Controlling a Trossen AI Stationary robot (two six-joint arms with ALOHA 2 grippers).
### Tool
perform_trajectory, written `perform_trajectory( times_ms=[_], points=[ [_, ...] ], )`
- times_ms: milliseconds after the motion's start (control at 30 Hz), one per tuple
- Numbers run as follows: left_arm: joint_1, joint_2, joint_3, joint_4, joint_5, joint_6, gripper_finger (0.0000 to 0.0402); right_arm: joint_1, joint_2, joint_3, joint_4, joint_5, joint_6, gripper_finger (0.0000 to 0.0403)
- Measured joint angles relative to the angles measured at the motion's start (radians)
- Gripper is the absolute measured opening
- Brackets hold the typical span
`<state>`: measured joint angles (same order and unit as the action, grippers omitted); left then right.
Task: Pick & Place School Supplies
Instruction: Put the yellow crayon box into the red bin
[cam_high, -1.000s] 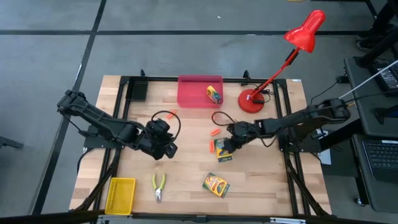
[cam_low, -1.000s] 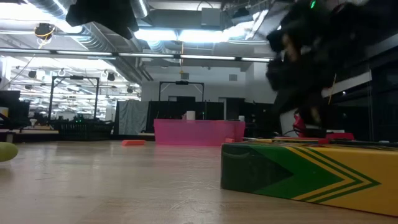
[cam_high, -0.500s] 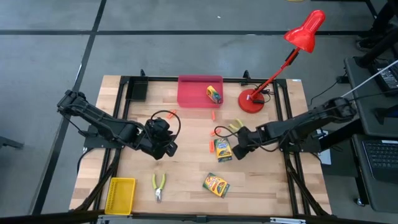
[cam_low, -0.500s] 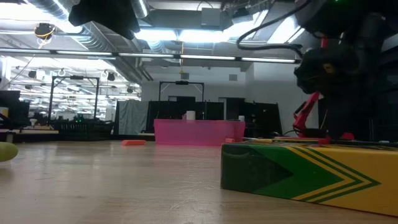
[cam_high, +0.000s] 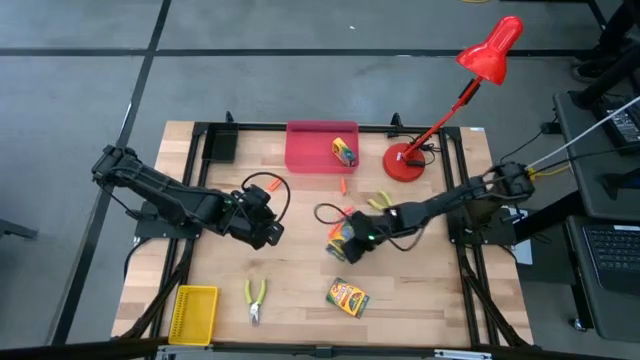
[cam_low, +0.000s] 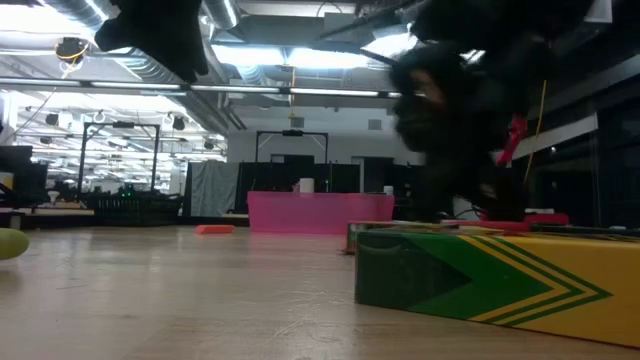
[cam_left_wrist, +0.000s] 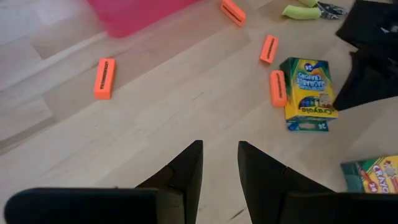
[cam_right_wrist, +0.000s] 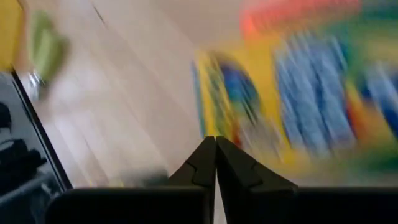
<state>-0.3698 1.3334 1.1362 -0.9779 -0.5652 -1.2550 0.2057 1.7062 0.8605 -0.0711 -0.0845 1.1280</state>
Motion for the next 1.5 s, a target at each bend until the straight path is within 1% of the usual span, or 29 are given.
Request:
perform_trajectory(
  times_ms=[167, 233, 300, 400, 467, 567, 667, 800, 1067, 1333, 1500],
  points=[
    [0.000, 0.000, 0.000, -0.018, -0.001, -0.009, 0.0097, -0.066, 0.119, 0.173, -0.001, 0.009, -0.086, 0.0008],
    [0.000, 0.000, 0.000, -0.046, -0.003, -0.034, 0.0097, -0.081, 0.134, 0.211, -0.003, 0.010, -0.105, 0.0008],
    [-0.004, -0.001, 0.000, -0.072, -0.012, -0.065, 0.0097, -0.091, 0.124, 0.218, -0.016, 0.010, -0.117, 0.0008],
    [-0.023, -0.002, 0.000, -0.109, -0.030, -0.101, 0.0097, -0.084, 0.079, 0.218, -0.164, 0.026, -0.146, 0.0008],
    [-0.037, -0.003, 0.000, -0.120, -0.049, -0.117, 0.0097, -0.061, 0.044, 0.217, -0.267, 0.064, -0.166, 0.0007],
    [-0.050, -0.003, 0.000, -0.125, -0.073, -0.123, 0.0097, -0.023, 0.020, 0.217, -0.374, 0.121, -0.170, 0.0007],
    [-0.050, -0.003, 0.000, -0.125, -0.078, -0.123, 0.0097, 0.003, 0.019, 0.201, -0.390, 0.178, -0.127, 0.0007],
    [-0.050, -0.003, 0.000, -0.125, -0.090, -0.121, 0.0097, 0.023, 0.019, 0.133, -0.330, 0.220, -0.033, 0.0007],
    [-0.050, -0.004, 0.000, -0.126, -0.068, -0.076, 0.0097, 0.062, 0.014, 0.025, -0.239, 0.247, 0.093, 0.0007],
    [-0.047, -0.016, 0.000, -0.126, -0.069, -0.059, 0.0097, 0.157, -0.008, 0.009, -0.243, 0.265, 0.213, 0.0007],
    [-0.047, -0.015, 0.000, -0.127, -0.082, -0.058, 0.0097, 0.217, -0.087, 0.005, -0.261, 0.332, 0.313, 0.0007]
  ],
)
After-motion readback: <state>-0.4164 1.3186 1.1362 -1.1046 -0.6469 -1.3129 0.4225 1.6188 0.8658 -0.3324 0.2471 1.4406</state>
